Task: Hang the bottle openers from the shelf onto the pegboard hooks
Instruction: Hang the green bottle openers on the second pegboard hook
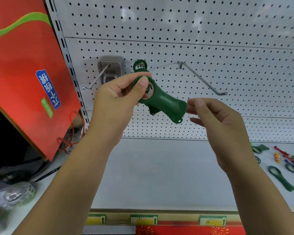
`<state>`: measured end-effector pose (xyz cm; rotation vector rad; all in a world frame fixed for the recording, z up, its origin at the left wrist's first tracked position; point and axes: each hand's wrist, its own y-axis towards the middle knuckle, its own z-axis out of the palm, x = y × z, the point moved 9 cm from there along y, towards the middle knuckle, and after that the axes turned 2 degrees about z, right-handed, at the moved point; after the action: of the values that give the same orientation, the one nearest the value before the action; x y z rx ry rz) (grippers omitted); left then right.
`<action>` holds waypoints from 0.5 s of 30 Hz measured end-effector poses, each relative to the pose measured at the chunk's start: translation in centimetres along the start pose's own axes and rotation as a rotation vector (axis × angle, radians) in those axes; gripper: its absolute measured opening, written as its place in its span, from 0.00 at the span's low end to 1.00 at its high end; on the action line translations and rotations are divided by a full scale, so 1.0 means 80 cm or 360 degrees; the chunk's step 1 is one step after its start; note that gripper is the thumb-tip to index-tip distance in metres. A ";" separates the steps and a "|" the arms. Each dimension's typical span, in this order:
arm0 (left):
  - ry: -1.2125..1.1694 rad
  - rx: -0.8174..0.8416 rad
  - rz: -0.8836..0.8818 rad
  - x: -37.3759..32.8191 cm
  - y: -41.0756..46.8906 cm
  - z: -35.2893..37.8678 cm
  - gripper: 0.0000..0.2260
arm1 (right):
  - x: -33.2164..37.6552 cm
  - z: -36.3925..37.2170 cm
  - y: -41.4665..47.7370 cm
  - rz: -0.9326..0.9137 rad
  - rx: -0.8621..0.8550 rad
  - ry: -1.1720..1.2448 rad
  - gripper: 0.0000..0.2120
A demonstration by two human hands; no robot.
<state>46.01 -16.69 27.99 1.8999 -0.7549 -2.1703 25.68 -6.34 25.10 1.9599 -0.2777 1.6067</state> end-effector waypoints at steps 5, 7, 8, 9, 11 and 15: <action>-0.0030 0.0057 0.0001 -0.001 0.005 0.003 0.09 | 0.034 0.010 -0.011 -0.0238 0.0007 -0.0107 0.07; 0.0011 0.0087 0.0024 -0.002 0.004 0.006 0.08 | 0.041 0.012 -0.013 -0.0253 0.0016 -0.0118 0.07; 0.0042 0.0096 0.0033 -0.002 0.002 0.008 0.08 | 0.043 0.014 -0.014 -0.0250 0.0020 -0.0117 0.07; 0.0069 0.0098 0.0038 -0.002 0.000 0.010 0.08 | 0.044 0.015 -0.015 -0.0247 0.0024 -0.0118 0.07; 0.0092 0.0085 0.0024 0.002 -0.001 0.011 0.08 | 0.045 0.021 -0.016 -0.0248 0.0056 -0.0131 0.07; 0.0120 0.0112 -0.0071 0.013 0.006 0.007 0.09 | 0.048 0.049 -0.018 -0.0357 0.0195 -0.0280 0.10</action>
<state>45.15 -17.41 27.35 2.0395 -0.7921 -2.1106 30.60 -6.58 27.93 2.1449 -0.0252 1.3390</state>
